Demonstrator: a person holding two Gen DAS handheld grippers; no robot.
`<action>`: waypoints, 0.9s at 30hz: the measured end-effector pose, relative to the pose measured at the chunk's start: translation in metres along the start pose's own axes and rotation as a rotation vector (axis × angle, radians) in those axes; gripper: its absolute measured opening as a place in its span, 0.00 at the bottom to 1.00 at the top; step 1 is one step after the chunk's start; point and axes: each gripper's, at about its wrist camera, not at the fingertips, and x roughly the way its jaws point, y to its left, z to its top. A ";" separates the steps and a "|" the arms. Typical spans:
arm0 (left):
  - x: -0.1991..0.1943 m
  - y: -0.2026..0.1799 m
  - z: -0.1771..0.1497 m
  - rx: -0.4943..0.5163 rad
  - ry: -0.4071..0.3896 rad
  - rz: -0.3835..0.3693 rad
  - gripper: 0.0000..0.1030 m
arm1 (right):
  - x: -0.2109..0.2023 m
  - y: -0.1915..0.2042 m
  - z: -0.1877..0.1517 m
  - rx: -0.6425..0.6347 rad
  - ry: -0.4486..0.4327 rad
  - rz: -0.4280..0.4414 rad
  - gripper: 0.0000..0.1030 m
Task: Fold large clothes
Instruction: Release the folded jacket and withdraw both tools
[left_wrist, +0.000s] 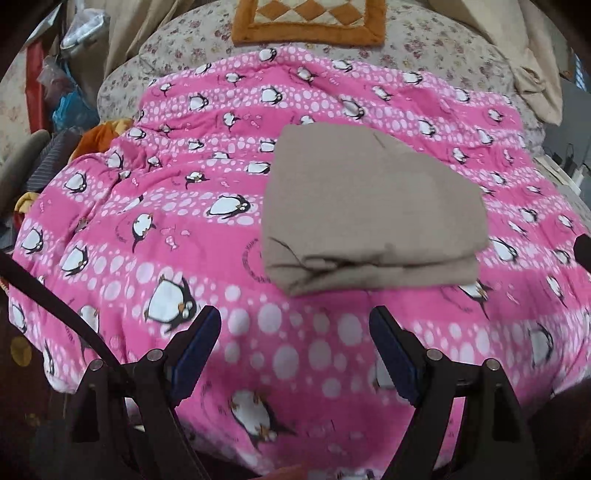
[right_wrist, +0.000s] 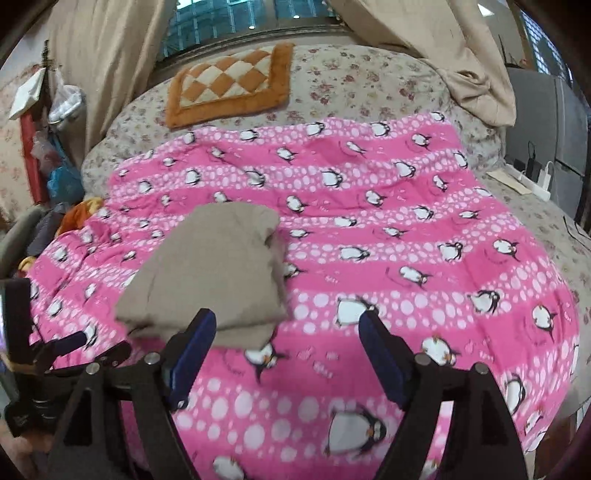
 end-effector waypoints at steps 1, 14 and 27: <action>-0.004 0.000 -0.004 0.000 -0.006 -0.009 0.64 | -0.006 -0.001 -0.005 0.013 -0.001 0.006 0.80; -0.018 -0.014 -0.017 0.029 -0.051 -0.050 0.64 | -0.020 -0.024 -0.030 0.157 0.065 0.013 0.82; -0.016 -0.013 -0.018 0.005 -0.041 -0.066 0.64 | -0.016 -0.004 -0.032 0.083 0.073 0.005 0.82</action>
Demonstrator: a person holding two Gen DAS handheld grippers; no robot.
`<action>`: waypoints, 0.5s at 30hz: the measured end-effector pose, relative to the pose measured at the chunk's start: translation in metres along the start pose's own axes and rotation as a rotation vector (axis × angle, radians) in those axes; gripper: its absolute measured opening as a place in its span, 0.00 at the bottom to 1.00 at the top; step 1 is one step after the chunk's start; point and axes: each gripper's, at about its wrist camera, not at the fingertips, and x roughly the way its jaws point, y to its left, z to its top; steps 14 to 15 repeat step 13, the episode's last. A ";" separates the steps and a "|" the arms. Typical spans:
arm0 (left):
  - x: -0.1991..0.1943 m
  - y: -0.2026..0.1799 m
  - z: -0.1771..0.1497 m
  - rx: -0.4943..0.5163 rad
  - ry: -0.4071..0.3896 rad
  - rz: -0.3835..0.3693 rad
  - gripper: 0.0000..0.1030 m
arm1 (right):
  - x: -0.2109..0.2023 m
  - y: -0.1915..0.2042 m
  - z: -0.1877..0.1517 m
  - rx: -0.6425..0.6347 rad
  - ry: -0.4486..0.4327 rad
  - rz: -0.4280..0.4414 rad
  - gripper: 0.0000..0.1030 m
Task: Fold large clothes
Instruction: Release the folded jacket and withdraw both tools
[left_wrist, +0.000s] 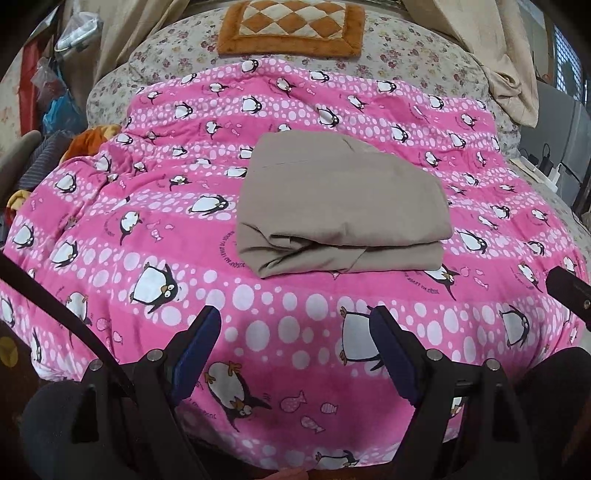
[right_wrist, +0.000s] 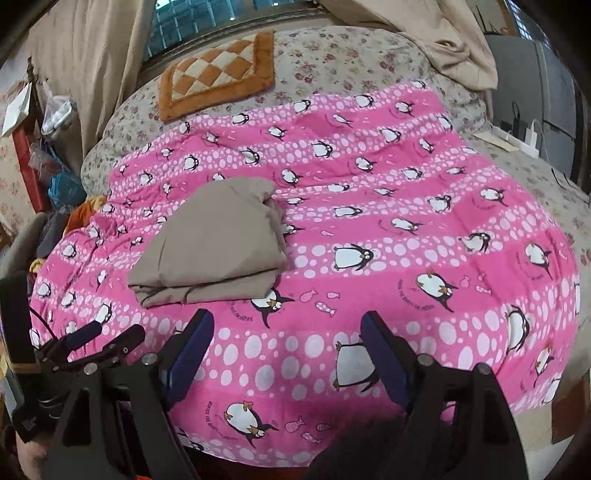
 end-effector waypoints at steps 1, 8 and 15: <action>0.000 0.001 0.000 -0.001 0.002 -0.002 0.64 | 0.000 0.001 0.000 -0.004 0.001 -0.001 0.82; 0.002 0.001 -0.001 -0.009 0.006 -0.006 0.64 | 0.000 0.002 0.000 -0.005 0.003 0.000 0.82; 0.002 0.004 -0.002 -0.021 -0.004 0.009 0.64 | 0.000 0.003 -0.001 -0.005 0.005 0.000 0.82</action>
